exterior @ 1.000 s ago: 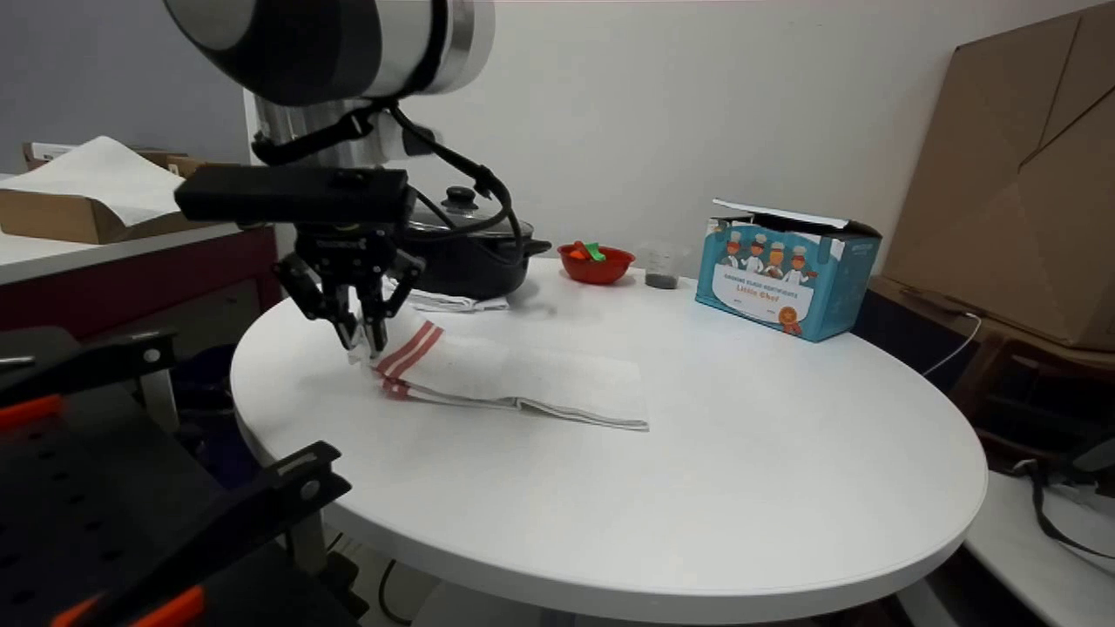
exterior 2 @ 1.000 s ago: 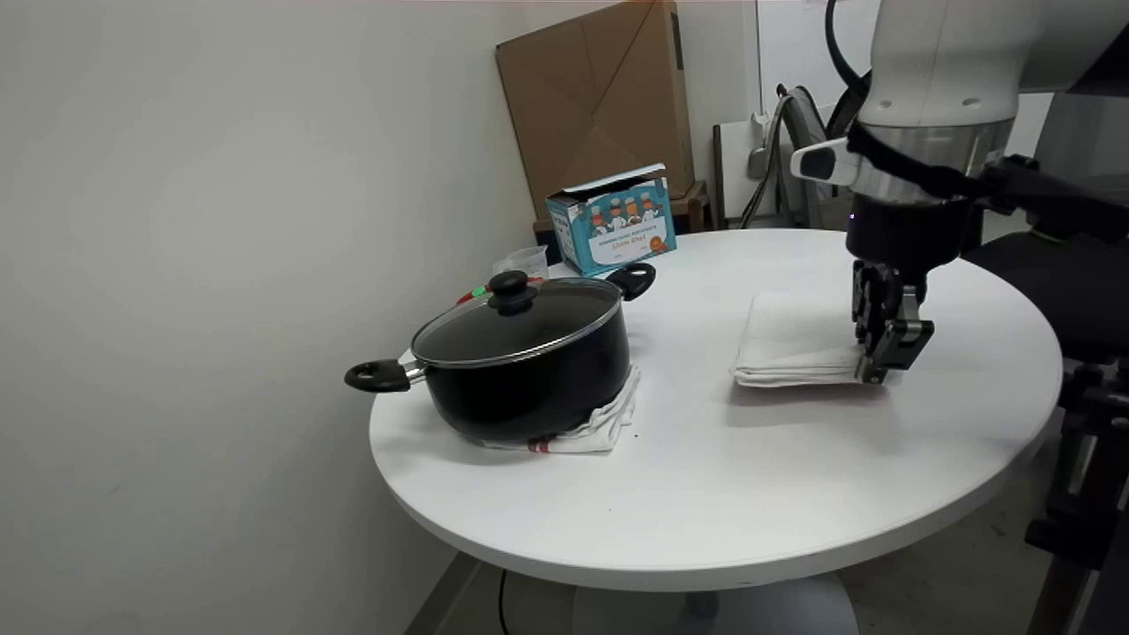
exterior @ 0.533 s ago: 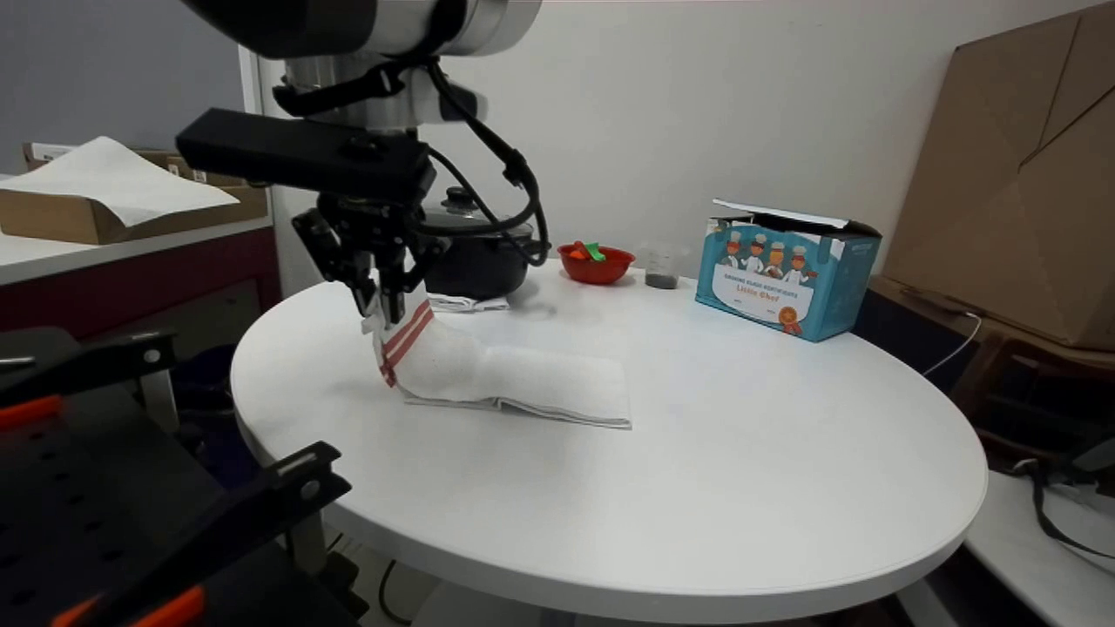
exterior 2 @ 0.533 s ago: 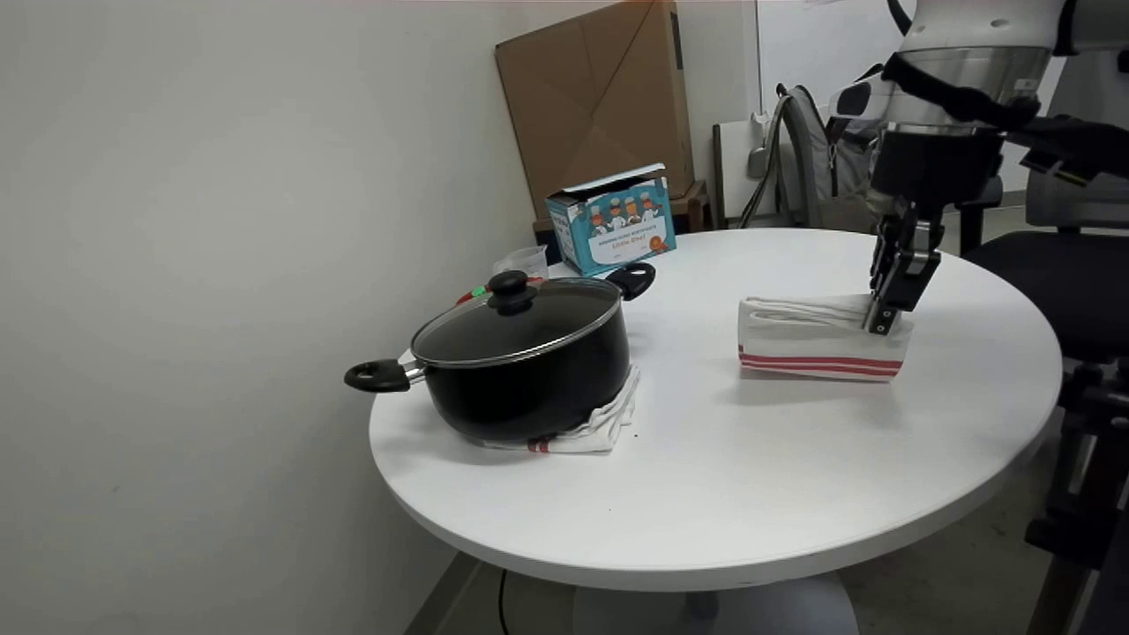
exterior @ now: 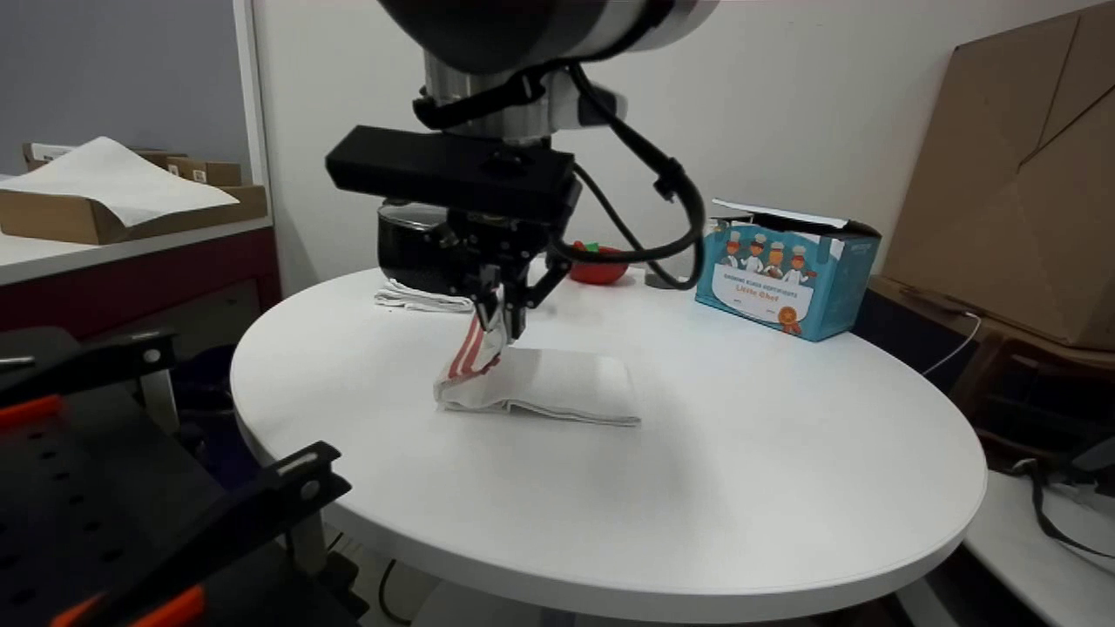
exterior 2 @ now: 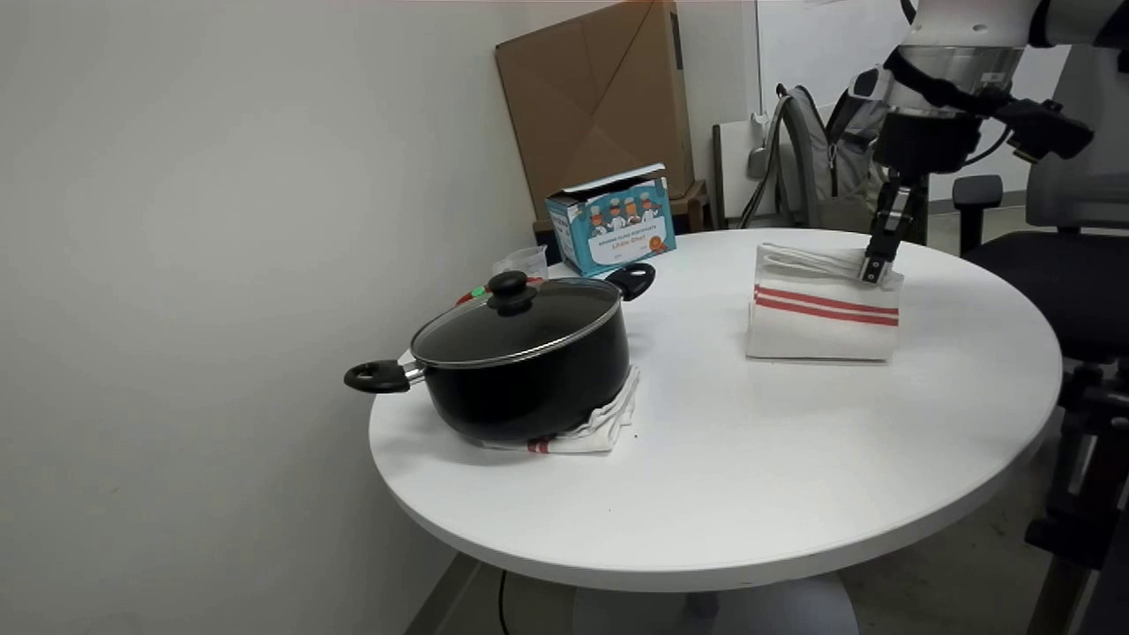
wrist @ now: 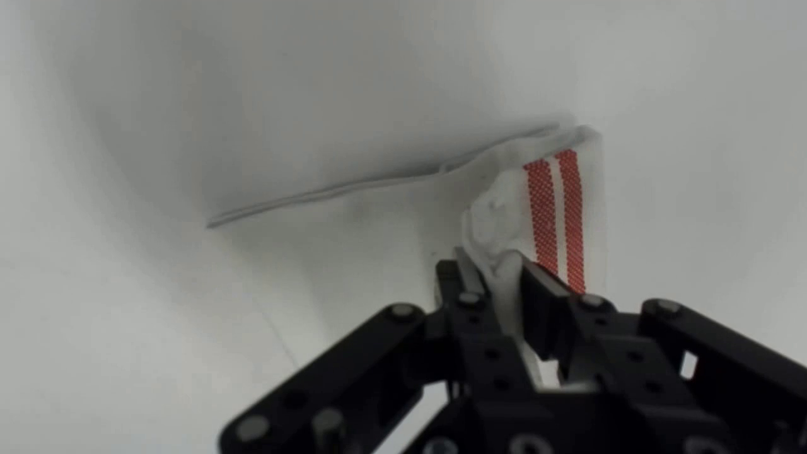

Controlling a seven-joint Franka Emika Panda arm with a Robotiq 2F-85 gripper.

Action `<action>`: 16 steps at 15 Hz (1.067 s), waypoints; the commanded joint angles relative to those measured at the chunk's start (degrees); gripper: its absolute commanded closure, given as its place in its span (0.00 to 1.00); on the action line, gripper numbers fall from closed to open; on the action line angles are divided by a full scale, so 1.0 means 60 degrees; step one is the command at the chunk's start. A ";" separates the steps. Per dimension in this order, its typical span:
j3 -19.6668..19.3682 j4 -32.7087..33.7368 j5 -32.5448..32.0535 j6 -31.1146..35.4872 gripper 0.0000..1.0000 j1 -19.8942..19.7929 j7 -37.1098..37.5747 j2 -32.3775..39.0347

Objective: Fold the towel in half

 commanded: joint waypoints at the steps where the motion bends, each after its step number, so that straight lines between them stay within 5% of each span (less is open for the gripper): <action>1: -0.1064 0.1371 -0.1122 0.0440 0.88 0.1263 0.1543 0.0527; 9: -0.3751 0.3879 -0.3182 0.1951 0.89 0.4183 0.4272 0.1951; 16: -0.4637 0.5762 -0.3255 0.3554 0.89 0.4291 0.5780 0.3800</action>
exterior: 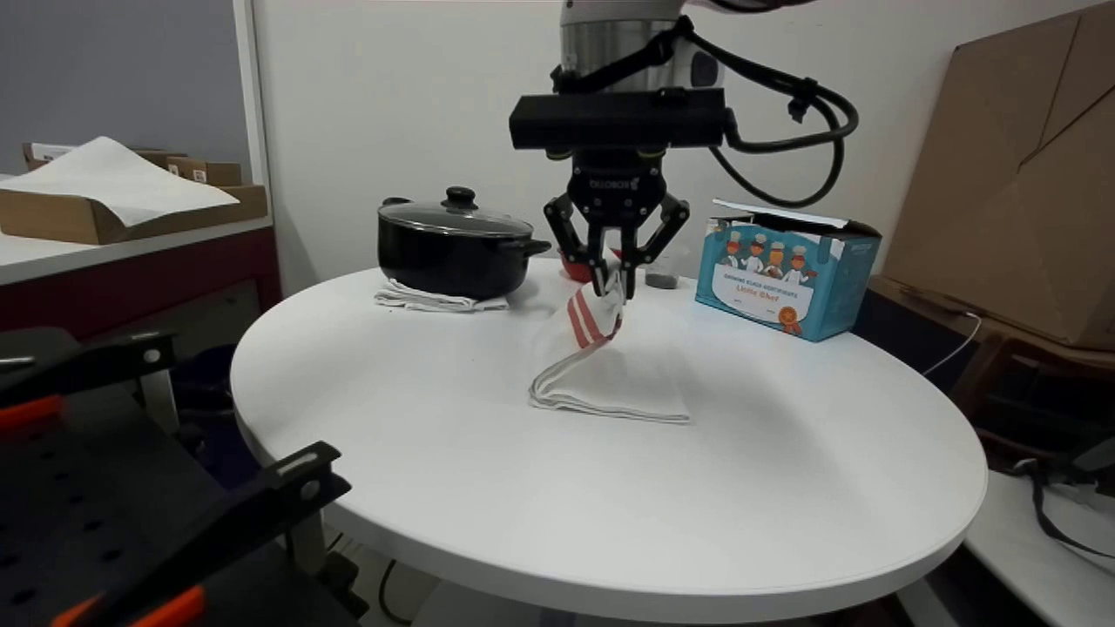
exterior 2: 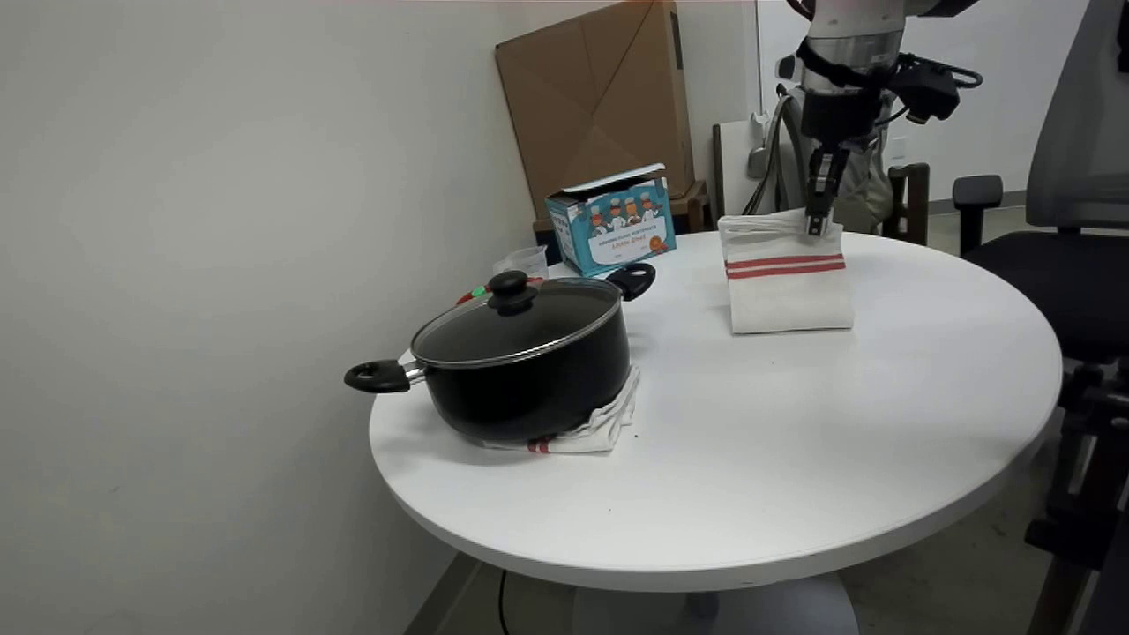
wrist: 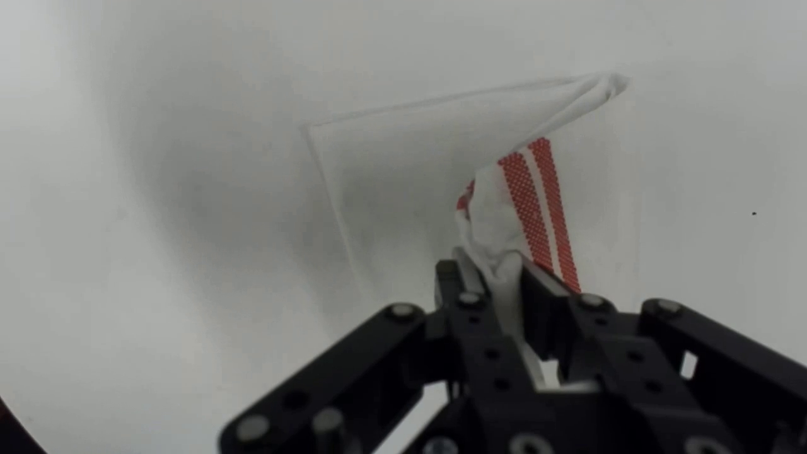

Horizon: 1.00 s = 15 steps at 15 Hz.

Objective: Fold the towel in half

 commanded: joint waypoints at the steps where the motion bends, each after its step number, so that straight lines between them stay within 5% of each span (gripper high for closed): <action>1: -0.0178 0.1457 -0.0401 0.0978 0.89 -0.0321 0.1196 0.1290; 7: -0.0161 0.2811 -0.0548 0.1220 0.89 -0.0750 0.1579 0.2372; 8: -0.0188 0.2983 -0.0548 0.1228 0.60 -0.0768 0.1621 0.2519; 10: -0.0235 0.3290 -0.0571 0.1236 0.52 -0.0790 0.1626 0.2769; 15: -0.0311 0.3690 -0.0523 0.1244 0.16 -0.0870 0.1552 0.3136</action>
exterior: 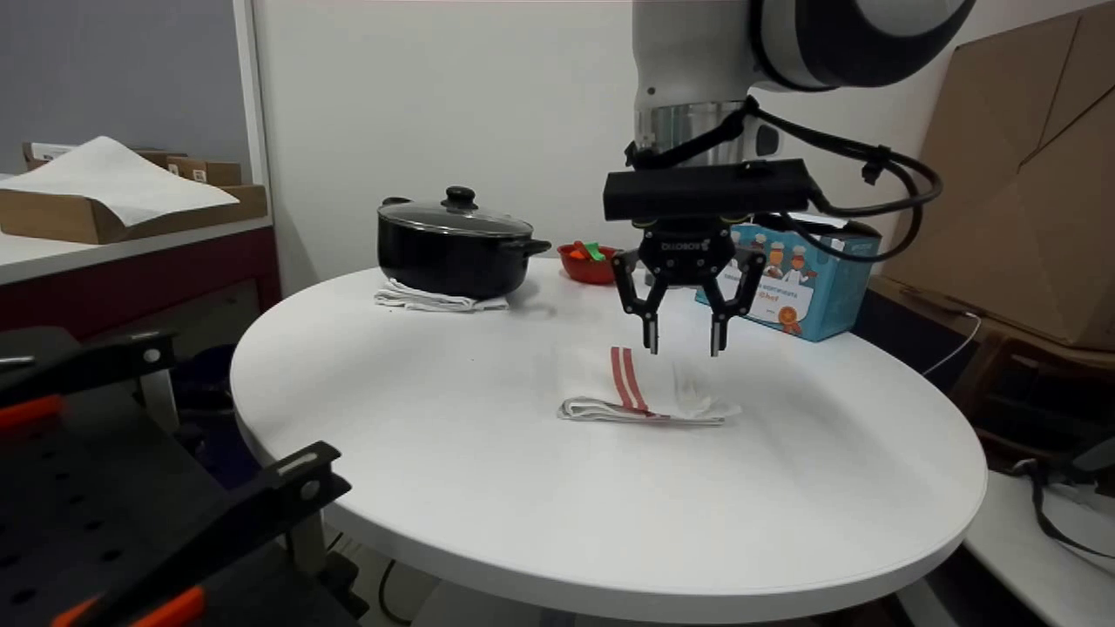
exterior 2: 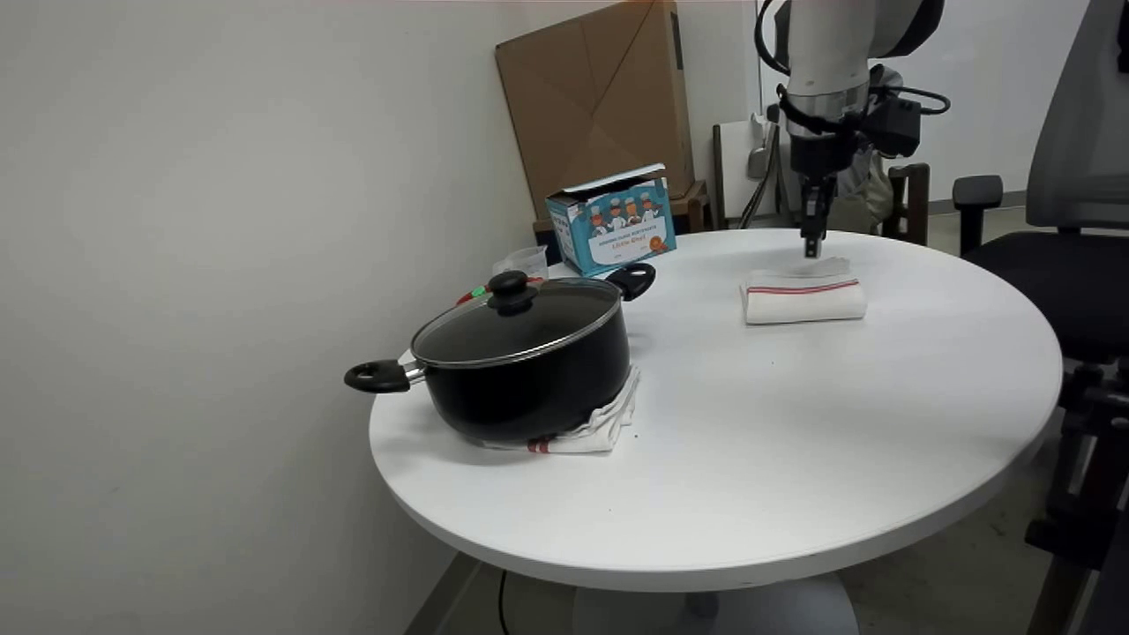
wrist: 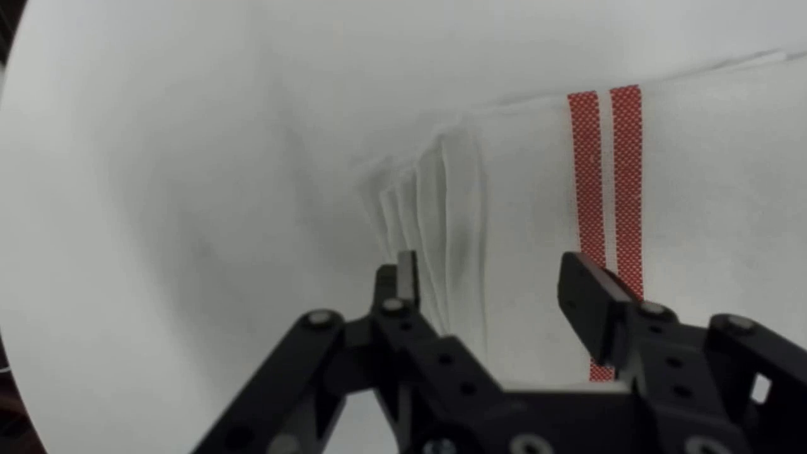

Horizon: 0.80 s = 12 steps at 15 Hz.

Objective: Fold the towel in half

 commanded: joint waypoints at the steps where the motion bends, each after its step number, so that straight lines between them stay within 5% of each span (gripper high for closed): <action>1: -0.0142 0.0633 -0.0271 0.0424 0.07 -0.0074 0.0395 0.0395; 3: -0.0130 0.0473 -0.0267 0.0495 0.00 -0.0047 0.0305 0.0155; 12: -0.0259 -0.2003 -0.0456 0.0819 0.00 0.0286 0.1347 -0.3076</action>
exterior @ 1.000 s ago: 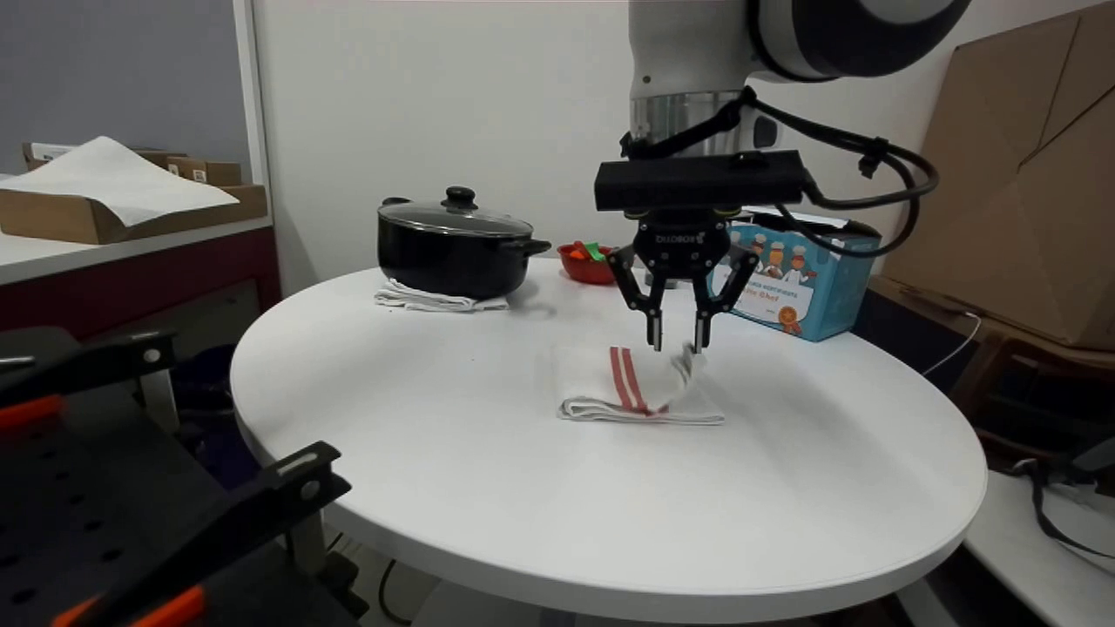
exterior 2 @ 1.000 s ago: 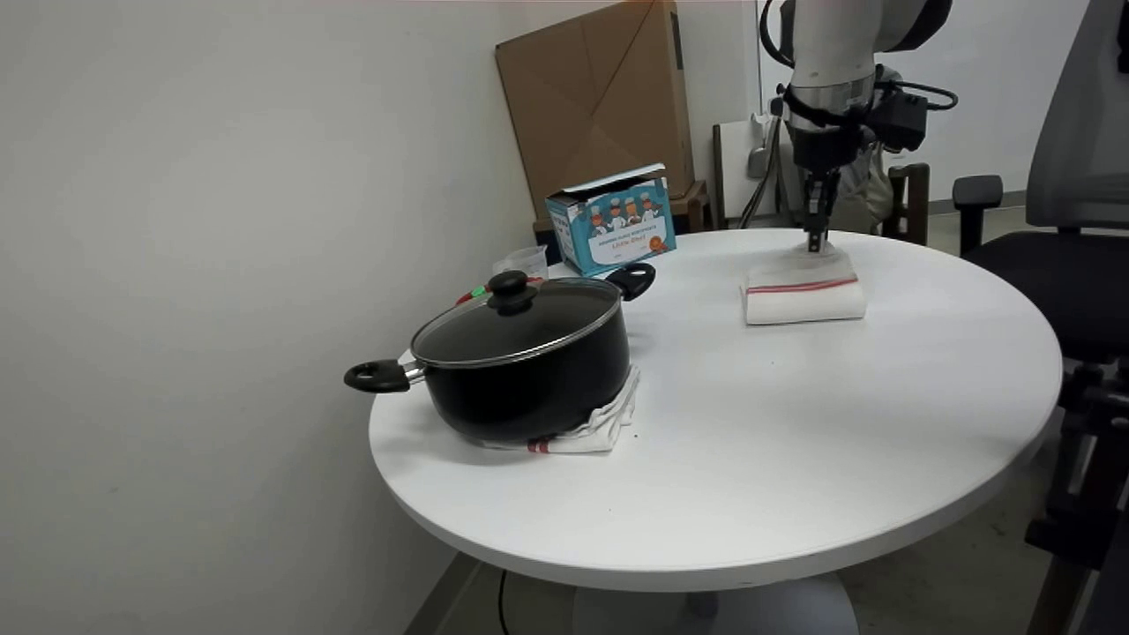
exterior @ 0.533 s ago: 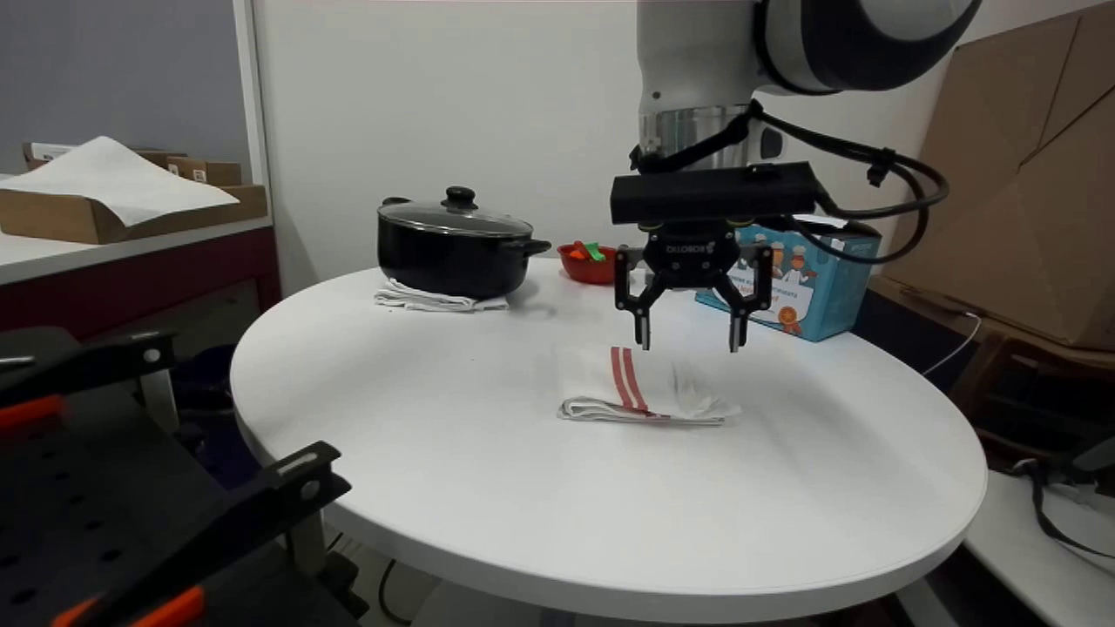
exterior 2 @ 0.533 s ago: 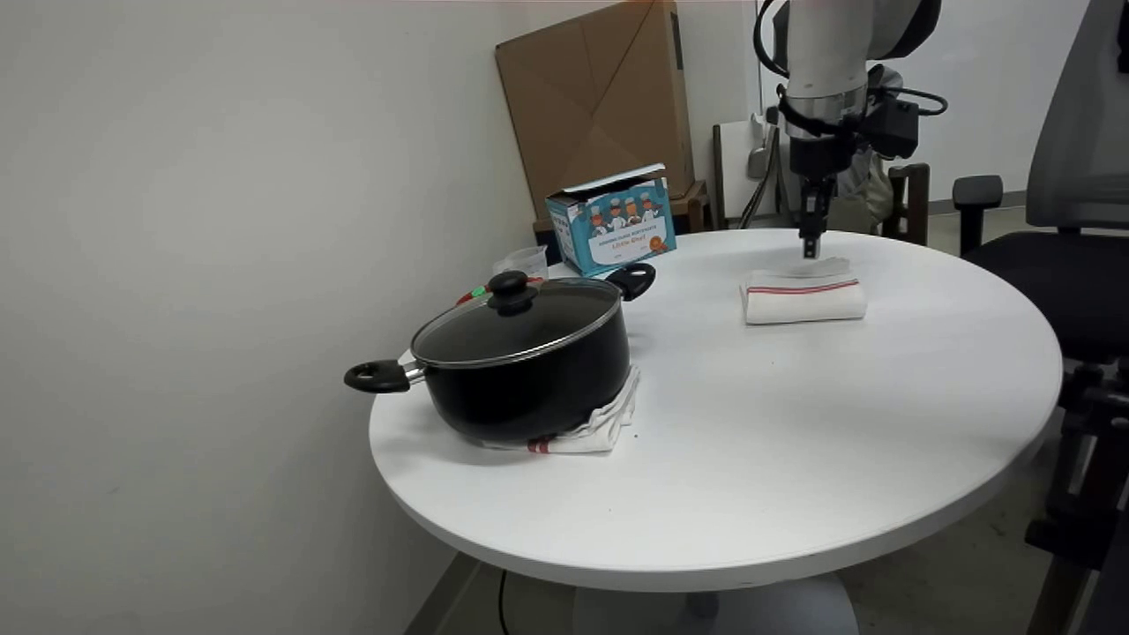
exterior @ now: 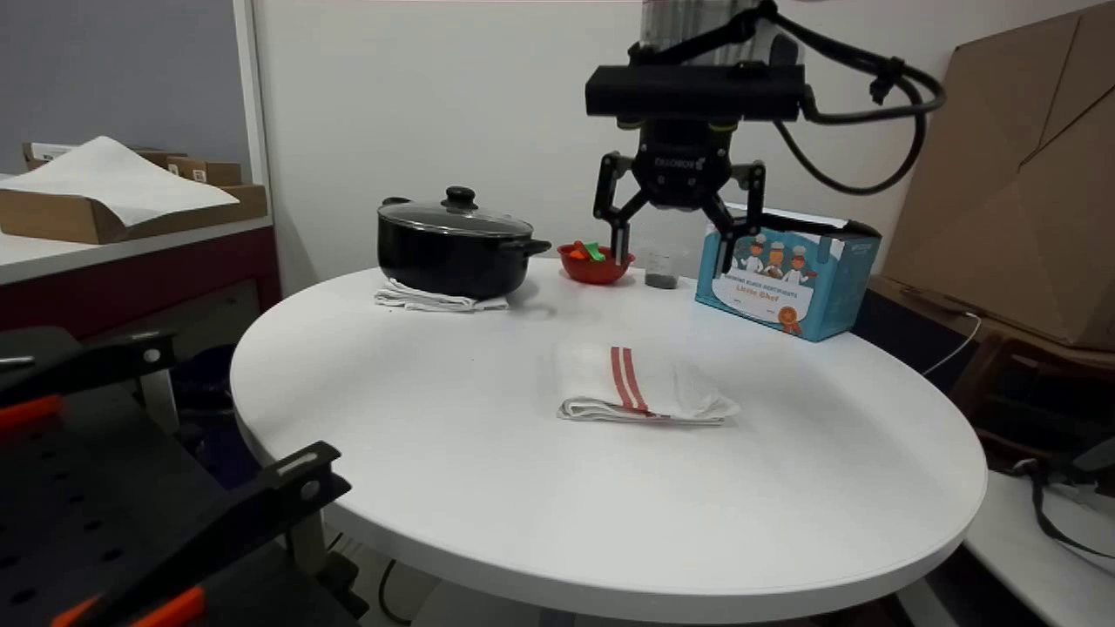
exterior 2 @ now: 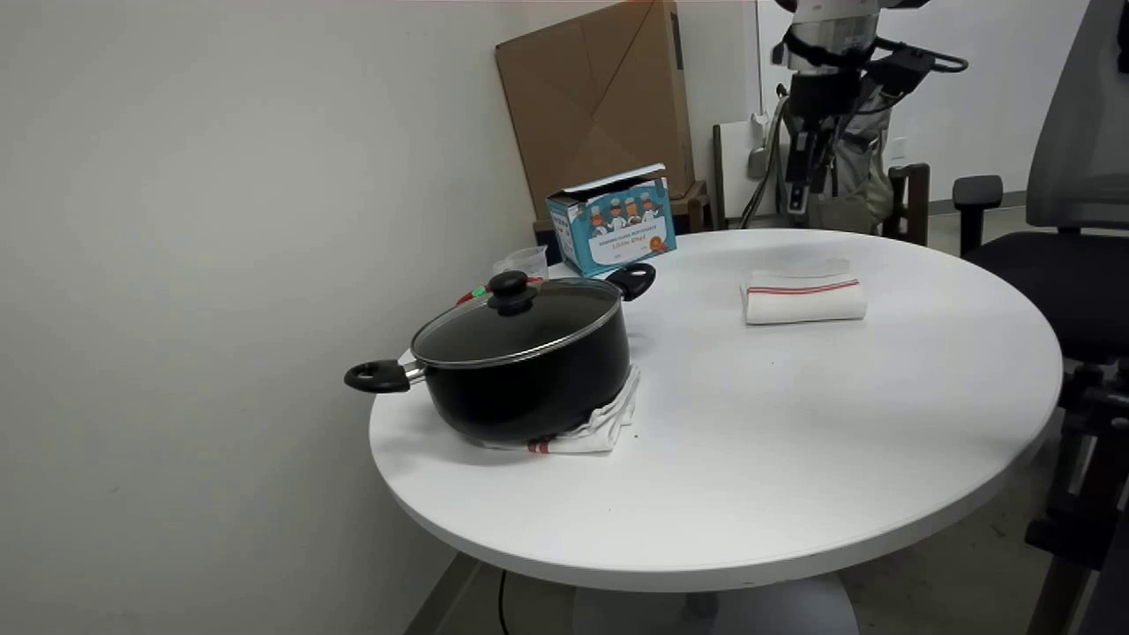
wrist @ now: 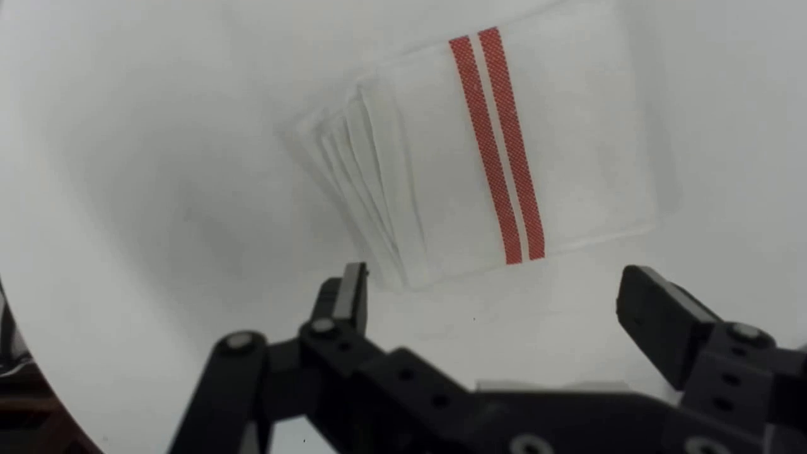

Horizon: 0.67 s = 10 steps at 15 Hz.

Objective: Fold the towel in half

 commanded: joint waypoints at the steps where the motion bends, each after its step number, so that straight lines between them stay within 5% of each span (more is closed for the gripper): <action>1: -0.0171 -0.1711 -0.0490 -0.0492 0.00 0.0333 0.0833 -0.1960; 8: -0.0435 -0.4536 -0.2324 -0.2308 0.00 0.1030 0.1769 -0.5285; 9: 0.0169 -0.3422 -0.1942 -0.1728 0.00 0.0221 0.1509 -0.4131; 10: 0.0180 -0.3779 -0.2187 -0.1911 0.00 0.0287 0.1656 -0.4526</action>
